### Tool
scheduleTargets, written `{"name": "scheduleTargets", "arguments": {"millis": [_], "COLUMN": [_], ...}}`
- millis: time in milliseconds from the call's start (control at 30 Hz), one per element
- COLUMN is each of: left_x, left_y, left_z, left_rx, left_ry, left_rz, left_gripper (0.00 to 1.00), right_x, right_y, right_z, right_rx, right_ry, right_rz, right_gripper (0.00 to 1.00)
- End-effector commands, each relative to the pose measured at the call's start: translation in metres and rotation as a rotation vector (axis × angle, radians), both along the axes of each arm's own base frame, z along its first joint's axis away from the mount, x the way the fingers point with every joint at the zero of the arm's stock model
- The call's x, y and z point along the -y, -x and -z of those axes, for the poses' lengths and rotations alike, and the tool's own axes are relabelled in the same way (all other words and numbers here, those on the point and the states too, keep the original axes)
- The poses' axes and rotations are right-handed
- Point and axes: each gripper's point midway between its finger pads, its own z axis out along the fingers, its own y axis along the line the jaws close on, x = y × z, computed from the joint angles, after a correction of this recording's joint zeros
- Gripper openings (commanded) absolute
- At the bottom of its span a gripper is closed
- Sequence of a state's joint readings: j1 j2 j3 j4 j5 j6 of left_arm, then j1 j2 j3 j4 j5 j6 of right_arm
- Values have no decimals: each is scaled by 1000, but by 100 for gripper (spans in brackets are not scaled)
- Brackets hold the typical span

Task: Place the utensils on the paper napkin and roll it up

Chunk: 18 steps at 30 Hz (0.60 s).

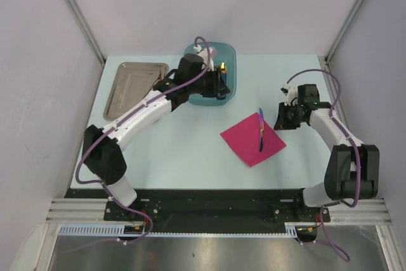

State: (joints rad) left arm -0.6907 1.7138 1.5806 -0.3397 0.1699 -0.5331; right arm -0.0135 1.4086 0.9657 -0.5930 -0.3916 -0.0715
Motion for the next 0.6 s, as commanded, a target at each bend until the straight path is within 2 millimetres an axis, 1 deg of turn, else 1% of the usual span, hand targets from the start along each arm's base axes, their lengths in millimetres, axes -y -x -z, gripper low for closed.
{"name": "scheduleTargets", "arguments": {"millis": [0,33,67,100,133,167,200,233,267,300,333,433,567], "left_x": [-42,-64,-76,-88,-109,-119,-128,-147,-156,-163,-175,-186,-189], "left_y": [7,-1,-5,-9,-18,-21,-23,-29,-31,-31,-35,-36,-33], "left_z": [7,13,11,16,20,19,24,29,28,34,35,35,36], "left_rx": [34,23,41,35,28,34,27,14,20,8,5,9,9], "left_ry": [-26,-45,-59,-76,-98,-104,-114,-131,-137,-141,-144,-148,-149], "left_rz": [119,79,60,33,-8,-28,-45,-88,-111,-124,-153,-184,-189], "left_gripper": [40,40,40,40,40,40,40,40,40,40,40,40,40], "right_x": [-5,-7,-9,-14,-17,-17,-19,-21,-21,-22,-23,-21,-25], "right_y": [-20,-20,-23,-23,-24,-27,-28,-29,-31,-32,-34,-38,-42], "right_z": [18,21,25,32,35,39,41,46,49,51,56,63,70], "right_rx": [-31,-40,-34,-48,-46,-50,-52,-63,-64,-66,-76,-86,-97], "right_ry": [104,108,125,139,153,163,165,168,175,176,182,201,191], "right_rz": [24,32,36,20,13,34,34,32,43,42,42,60,69], "right_gripper": [13,13,13,13,13,13,13,13,13,13,13,14,15]}}
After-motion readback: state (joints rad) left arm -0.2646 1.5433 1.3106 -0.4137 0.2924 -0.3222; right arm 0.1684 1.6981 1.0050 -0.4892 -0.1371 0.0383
